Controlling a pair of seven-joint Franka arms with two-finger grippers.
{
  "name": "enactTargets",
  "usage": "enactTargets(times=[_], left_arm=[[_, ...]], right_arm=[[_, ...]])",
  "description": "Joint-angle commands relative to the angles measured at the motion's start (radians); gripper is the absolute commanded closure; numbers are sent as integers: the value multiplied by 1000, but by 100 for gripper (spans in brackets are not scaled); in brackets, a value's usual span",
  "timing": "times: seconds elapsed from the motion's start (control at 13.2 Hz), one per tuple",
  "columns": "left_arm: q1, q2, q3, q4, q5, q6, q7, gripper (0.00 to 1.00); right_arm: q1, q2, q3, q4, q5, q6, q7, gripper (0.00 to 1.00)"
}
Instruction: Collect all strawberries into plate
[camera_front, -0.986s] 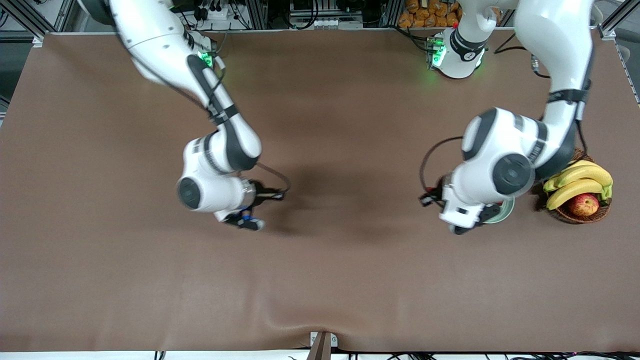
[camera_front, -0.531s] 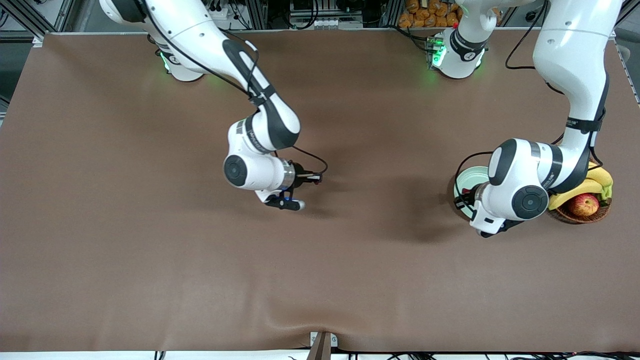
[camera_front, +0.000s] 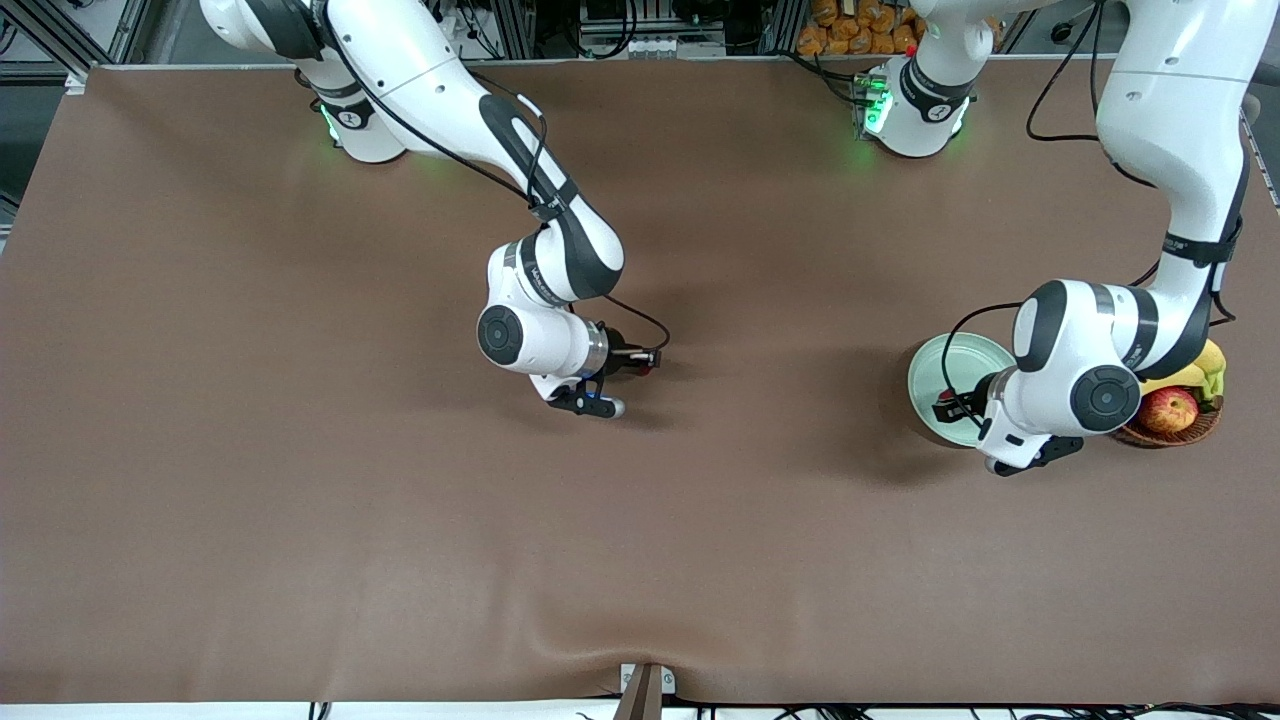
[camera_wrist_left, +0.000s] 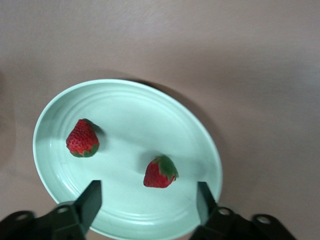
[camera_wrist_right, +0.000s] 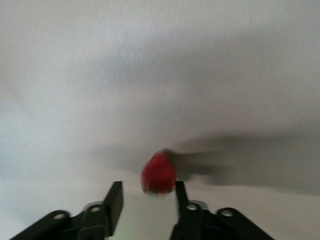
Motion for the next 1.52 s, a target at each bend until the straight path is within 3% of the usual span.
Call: enactTargets(times=[0.0, 0.23, 0.38, 0.53, 0.76, 0.91, 1.44], left_arm=[[-1, -70, -97, 10, -51, -53, -63, 0], [-49, -52, -214, 62, -102, -55, -294, 0], [-156, -3, -220, 126, -113, -48, -408, 0], [-268, 48, -220, 174, -115, -44, -529, 0], [-389, 104, -217, 182, -104, 45, -712, 0], [-456, 147, -213, 173, -92, 103, -851, 0], [-481, 166, -204, 67, -27, 143, -1002, 0]], right_arm=[[-9, -10, -7, -5, 23, 15, 3, 0], [-73, -54, -10, -8, 20, -13, 3, 0], [-151, -115, -11, -20, 9, -43, 10, 0], [-257, -204, -15, -41, -42, -167, 10, 0], [-378, -318, -54, 6, -335, -486, 10, 0], [-452, -359, -53, 96, -529, -644, -10, 0], [-647, -594, -35, 133, -732, -899, -225, 0]])
